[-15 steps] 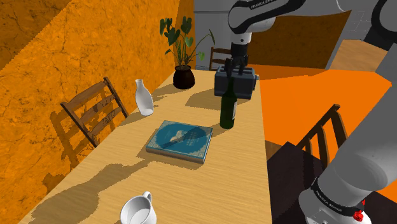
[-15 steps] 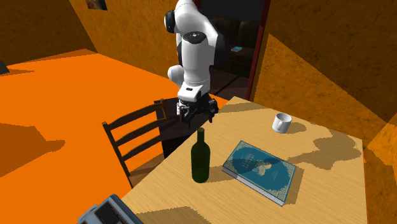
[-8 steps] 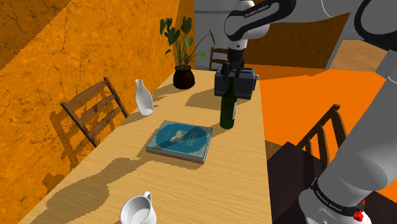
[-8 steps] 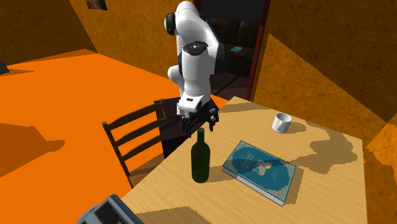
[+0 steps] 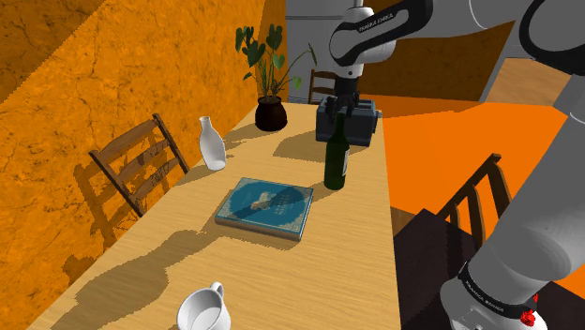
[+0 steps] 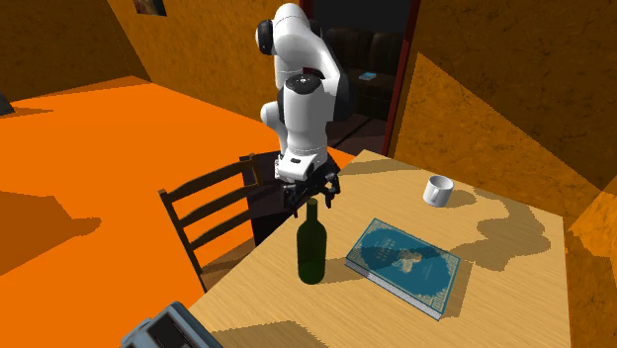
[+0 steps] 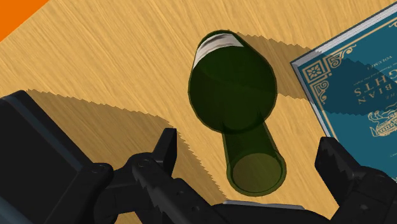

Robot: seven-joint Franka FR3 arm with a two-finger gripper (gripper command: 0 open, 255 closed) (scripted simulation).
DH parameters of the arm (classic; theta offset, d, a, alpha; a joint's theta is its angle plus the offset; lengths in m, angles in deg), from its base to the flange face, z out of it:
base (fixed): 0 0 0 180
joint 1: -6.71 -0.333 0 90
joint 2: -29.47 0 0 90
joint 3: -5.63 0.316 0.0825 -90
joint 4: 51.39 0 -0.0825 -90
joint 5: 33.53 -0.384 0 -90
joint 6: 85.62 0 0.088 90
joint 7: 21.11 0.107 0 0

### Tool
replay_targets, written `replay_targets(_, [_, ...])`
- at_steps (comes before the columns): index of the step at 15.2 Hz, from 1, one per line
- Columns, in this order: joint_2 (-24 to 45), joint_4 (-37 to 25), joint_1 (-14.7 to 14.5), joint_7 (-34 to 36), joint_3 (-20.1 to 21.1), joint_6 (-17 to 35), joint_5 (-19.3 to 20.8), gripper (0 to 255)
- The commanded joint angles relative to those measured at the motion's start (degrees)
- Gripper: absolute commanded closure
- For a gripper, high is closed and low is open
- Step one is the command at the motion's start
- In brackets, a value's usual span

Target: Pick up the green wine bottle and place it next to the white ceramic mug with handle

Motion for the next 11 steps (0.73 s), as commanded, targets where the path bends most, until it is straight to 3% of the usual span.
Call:
replay_targets(1, [0.0,0.0,0.0,0.0,0.0,0.0,0.0,0])
replay_targets(2, [0.0,0.0,0.0,0.0,0.0,0.0,0.0,255])
replay_targets(11, [0.0,0.0,0.0,0.0,0.0,0.0,0.0,255])
